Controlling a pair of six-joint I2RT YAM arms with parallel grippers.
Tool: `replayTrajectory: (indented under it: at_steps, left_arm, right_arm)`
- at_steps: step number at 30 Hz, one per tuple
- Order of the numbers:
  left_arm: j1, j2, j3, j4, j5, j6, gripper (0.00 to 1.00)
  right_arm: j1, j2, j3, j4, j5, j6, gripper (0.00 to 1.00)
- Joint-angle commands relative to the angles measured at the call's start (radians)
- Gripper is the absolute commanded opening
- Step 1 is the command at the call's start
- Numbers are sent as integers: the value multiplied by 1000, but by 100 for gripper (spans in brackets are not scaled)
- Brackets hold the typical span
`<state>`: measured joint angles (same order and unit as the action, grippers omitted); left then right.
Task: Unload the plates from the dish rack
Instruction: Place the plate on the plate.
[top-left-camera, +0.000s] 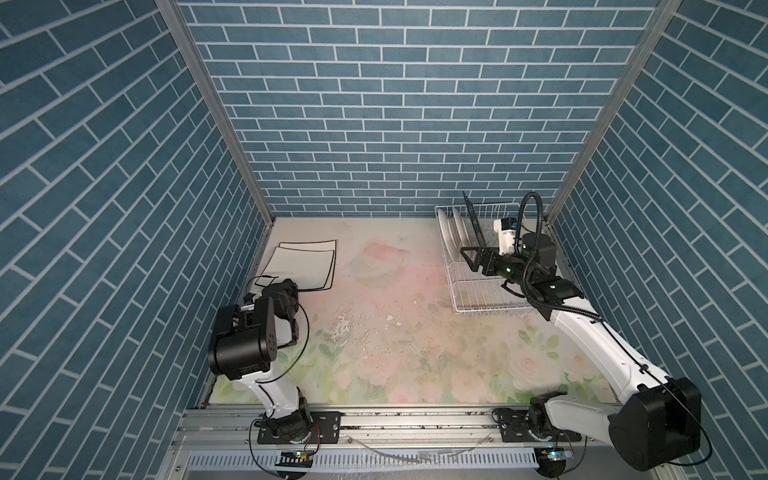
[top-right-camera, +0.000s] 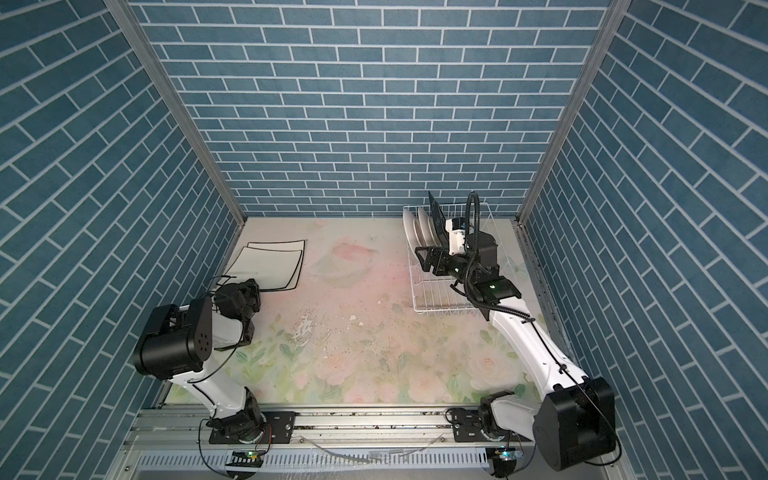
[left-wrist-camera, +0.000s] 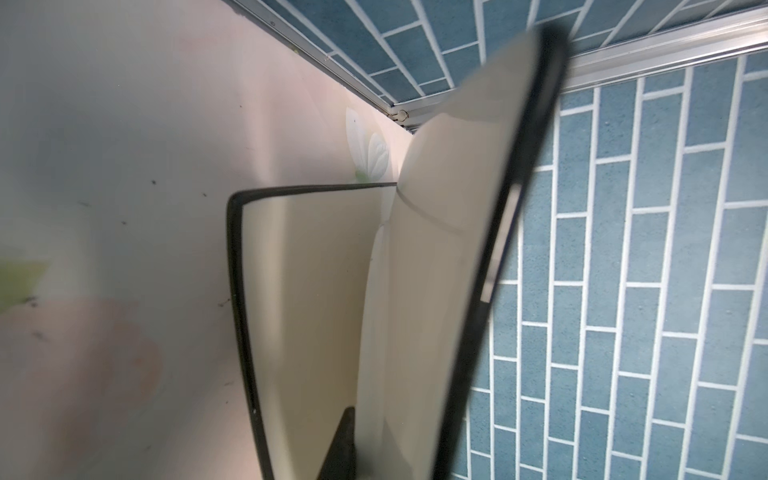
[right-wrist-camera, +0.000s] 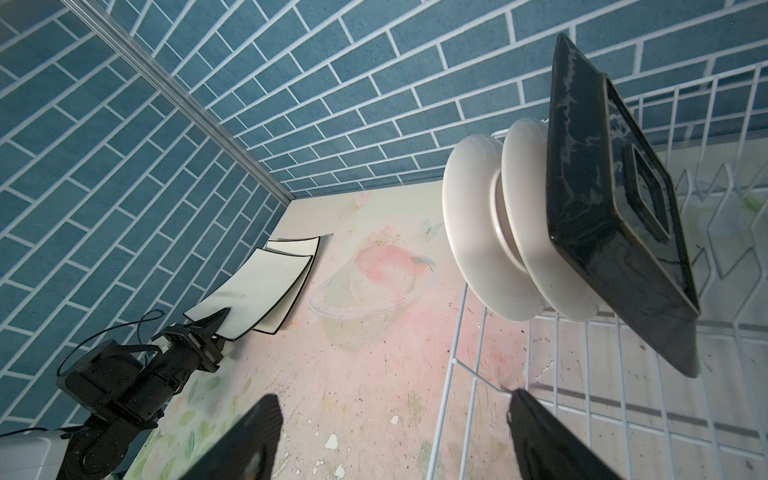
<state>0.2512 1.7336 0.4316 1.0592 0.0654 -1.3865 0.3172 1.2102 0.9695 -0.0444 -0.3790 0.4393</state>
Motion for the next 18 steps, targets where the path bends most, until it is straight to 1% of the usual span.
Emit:
replayTrajectory:
  at_steps: [1, 3, 4, 8, 13, 15, 18]
  left_arm:
    - [5, -31, 48, 129, 14, -4, 32]
    - [5, -31, 57, 100, 25, 1, 42]
    - [5, -31, 60, 89, 30, 1, 45]
    - [6, -23, 60, 70, 41, -2, 52]
    - [7, -44, 74, -18, 55, 5, 65]
    - [8, -67, 88, -93, 60, 18, 70]
    - [7, -133, 124, -290, 50, 65, 79]
  right_arm:
    - [-9, 3, 45, -23, -23, -27, 86]
    - [-10, 3, 49, -27, -23, -27, 86]
    - [-11, 3, 51, -29, -24, -28, 86]
    - [-16, 0, 52, -39, -24, -31, 86]
    - [-17, -7, 52, -52, -26, -33, 86]
    - [-19, -11, 50, -57, -23, -34, 86]
    - [-18, -14, 49, -58, -21, -33, 86]
